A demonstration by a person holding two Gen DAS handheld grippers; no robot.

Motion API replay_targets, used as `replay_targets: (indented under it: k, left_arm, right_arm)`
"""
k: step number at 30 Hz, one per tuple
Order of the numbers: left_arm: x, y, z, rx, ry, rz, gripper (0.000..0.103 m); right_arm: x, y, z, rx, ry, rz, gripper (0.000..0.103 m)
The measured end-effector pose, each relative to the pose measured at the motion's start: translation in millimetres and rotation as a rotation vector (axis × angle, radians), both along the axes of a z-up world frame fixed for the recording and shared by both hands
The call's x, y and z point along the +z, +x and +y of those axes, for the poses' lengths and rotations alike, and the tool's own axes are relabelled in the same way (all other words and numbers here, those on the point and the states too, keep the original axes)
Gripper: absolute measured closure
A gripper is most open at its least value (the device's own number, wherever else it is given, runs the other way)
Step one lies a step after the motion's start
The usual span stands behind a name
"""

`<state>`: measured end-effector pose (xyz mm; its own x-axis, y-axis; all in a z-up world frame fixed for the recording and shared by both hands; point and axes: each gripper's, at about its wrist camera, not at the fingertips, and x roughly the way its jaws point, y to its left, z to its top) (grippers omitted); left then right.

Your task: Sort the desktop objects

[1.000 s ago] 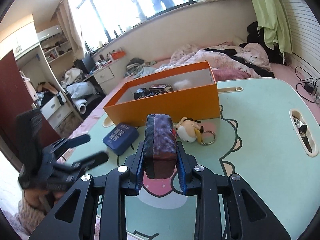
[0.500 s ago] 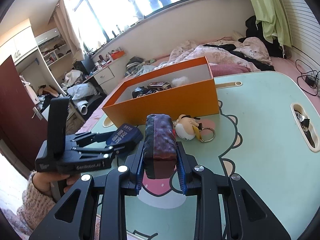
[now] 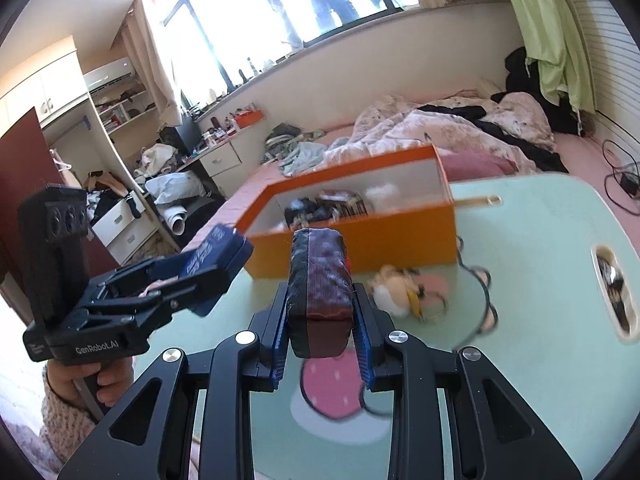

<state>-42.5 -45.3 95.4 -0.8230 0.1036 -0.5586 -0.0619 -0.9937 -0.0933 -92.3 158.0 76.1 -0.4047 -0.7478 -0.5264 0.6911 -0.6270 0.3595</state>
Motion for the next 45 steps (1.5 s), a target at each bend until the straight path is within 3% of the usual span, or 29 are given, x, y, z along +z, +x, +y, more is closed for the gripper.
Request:
replay_targets:
  k: [5,10,13,14,15,17,18,21,25,28,32,35,37,42,45]
  left_arm:
    - [9,-48,-18,0.056,0.001,-0.015,0.038]
    - [-5,-83,-29,0.146,-0.041,-0.044,0.036]
    - [-7,-72,-31,0.161,-0.01,-0.014,0.018]
    - [-6,-66,-31,0.162,-0.006,0.0,0.011]
    - [-6,-60,-31,0.162,-0.005,0.011,0.009]
    - [-6,-48,-30,0.172,-0.014,0.019,0.006]
    - [-7,-40,-29,0.18,-0.016,0.013,0.006]
    - [-12,-22,-23,0.169,0.005,-0.025,0.006]
    - [-25,3,-7,0.131,0.032,-0.086,0.005]
    - [-46,24,8,0.092,0.068,-0.134,0.005]
    - [-74,35,21,0.11,0.124,-0.208,0.005]
    - [-87,34,29,0.132,0.087,-0.239,0.005]
    - [-92,35,39,0.157,0.016,-0.237,0.005]
    - [-100,36,54,0.17,-0.096,-0.238,0.0]
    - [-100,36,54,0.168,-0.091,-0.236,0.0]
  right_arm:
    - [22,-41,-34,-0.018,0.043,0.02,0.073]
    - [10,-90,-60,-0.099,0.105,-0.046,0.073]
    - [-1,-111,-64,-0.138,0.143,-0.114,0.072]
    - [-2,-113,-62,-0.142,0.145,-0.133,0.066]
    - [-1,-112,-58,-0.144,0.137,-0.141,0.061]
    - [7,-100,-47,-0.159,0.102,-0.112,0.028]
    - [12,-92,-41,-0.176,0.082,-0.079,0.023]
    - [20,-69,-27,-0.176,0.054,-0.025,0.022]
    - [10,-46,-9,-0.129,0.07,-0.095,0.022]
    - [-6,-25,2,-0.132,0.148,-0.125,0.022]
    - [-29,1,10,-0.186,0.259,-0.108,0.022]
    - [-42,0,17,-0.203,0.303,-0.162,0.022]
    - [-45,-6,20,-0.245,0.337,-0.172,0.022]
    - [-49,0,7,-0.269,0.501,-0.076,0.022]
    - [-52,0,1,-0.251,0.532,-0.056,0.015]
